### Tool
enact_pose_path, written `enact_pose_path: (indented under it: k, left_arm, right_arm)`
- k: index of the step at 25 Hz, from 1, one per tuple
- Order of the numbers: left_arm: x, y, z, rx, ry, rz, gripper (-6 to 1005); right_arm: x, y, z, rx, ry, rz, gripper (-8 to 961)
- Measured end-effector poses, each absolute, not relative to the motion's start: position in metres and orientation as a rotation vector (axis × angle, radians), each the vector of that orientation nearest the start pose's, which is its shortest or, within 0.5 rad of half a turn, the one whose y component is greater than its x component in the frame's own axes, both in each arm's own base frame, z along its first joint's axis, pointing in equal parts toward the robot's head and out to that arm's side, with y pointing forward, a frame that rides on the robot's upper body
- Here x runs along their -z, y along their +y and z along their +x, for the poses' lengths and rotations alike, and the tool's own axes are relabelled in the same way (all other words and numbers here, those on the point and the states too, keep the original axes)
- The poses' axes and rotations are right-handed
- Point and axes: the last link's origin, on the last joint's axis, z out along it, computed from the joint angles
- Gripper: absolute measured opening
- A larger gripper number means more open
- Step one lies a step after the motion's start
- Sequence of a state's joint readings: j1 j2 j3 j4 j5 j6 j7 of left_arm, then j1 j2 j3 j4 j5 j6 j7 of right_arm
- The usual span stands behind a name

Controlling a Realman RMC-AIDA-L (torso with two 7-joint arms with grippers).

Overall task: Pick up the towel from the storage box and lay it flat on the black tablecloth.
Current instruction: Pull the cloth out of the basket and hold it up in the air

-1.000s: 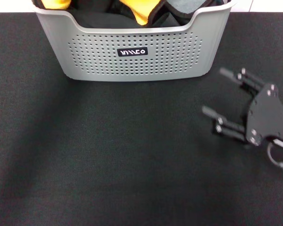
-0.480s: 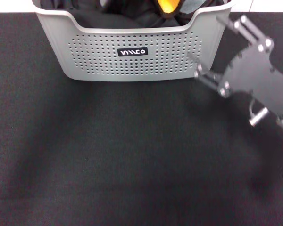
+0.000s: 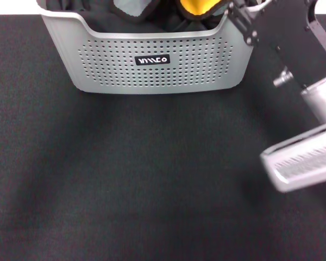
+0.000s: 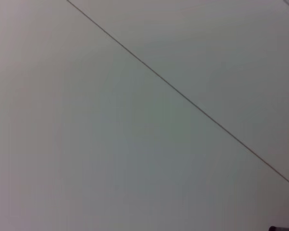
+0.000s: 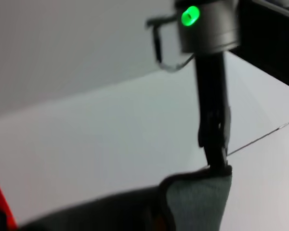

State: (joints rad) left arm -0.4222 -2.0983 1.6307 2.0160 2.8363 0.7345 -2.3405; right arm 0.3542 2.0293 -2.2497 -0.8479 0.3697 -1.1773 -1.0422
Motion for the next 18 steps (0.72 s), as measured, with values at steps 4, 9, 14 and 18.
enact_pose_path:
  k: [4, 9, 14, 18]
  left_arm:
    - [-0.096, 0.356, -0.005, 0.188, 0.351, -1.905, 2]
    - [-0.092, 0.355, -0.002, 0.197, 0.362, -1.913, 2]
    - [-0.090, 0.353, -0.001, 0.198, 0.371, -1.919, 2]
    - [-0.090, 0.353, -0.002, 0.194, 0.368, -1.921, 2]
  right_arm:
    - [0.038, 0.329, 0.133, -0.332, -0.884, -1.359, 705]
    - [0.036, 0.347, 0.133, -0.270, -0.884, -1.344, 698]
    - [0.033, 0.354, 0.128, -0.276, -0.885, -1.326, 691]
    - [0.037, 0.347, 0.116, -0.324, -0.928, -1.306, 685]
